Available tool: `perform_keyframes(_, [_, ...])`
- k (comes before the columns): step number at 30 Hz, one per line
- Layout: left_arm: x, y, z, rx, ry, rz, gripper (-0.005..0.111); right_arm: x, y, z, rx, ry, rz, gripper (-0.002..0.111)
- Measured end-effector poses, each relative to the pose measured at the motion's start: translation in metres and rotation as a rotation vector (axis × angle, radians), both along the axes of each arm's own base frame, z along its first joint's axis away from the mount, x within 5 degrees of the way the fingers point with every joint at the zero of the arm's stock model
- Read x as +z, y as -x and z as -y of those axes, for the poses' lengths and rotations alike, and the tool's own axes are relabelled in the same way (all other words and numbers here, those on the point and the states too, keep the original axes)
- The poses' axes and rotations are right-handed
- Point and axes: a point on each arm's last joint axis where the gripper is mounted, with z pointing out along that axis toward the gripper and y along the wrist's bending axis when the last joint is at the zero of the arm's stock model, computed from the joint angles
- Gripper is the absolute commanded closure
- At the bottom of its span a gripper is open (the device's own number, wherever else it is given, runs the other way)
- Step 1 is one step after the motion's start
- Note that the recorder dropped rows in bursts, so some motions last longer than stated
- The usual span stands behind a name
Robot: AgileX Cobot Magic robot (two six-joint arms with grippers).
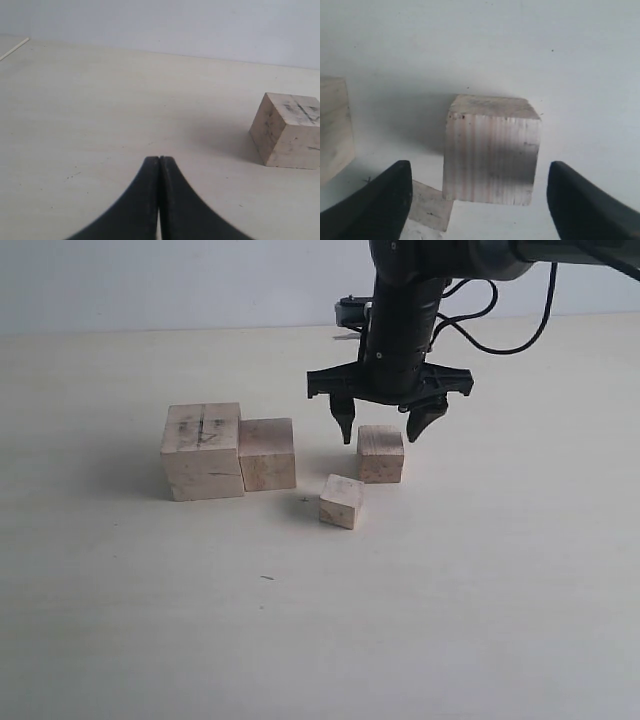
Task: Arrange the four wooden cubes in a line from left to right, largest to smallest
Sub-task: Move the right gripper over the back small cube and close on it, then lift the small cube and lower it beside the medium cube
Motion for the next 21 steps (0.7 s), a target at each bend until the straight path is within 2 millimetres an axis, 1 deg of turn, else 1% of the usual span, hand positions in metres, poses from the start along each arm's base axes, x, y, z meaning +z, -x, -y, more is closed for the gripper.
perform_keyframes(12, [0.000, 0.000, 0.000, 0.000, 0.000, 0.000, 0.107, -0.002, -0.002, 0.000, -0.004, 0.007, 0.018, 0.036])
perform_keyframes(15, [0.000, 0.000, 0.000, 0.000, 0.000, 0.000, 0.107, -0.009, -0.003, 0.000, -0.004, 0.015, 0.006, 0.036])
perform_keyframes(17, [0.000, 0.000, 0.000, 0.000, 0.000, 0.000, 0.107, -0.021, -0.003, -0.001, -0.004, 0.031, -0.015, 0.037])
perform_keyframes(19, [0.000, 0.000, 0.000, 0.000, 0.000, 0.000, 0.107, -0.027, -0.004, -0.001, -0.004, 0.037, -0.023, 0.046])
perform_keyframes(20, [0.000, 0.000, 0.000, 0.000, 0.000, 0.000, 0.107, -0.027, -0.004, -0.001, -0.004, 0.037, -0.024, 0.057])
perform_keyframes(21, [0.000, 0.000, 0.000, 0.000, 0.000, 0.000, 0.107, -0.027, -0.004, -0.001, -0.004, 0.036, -0.022, 0.063])
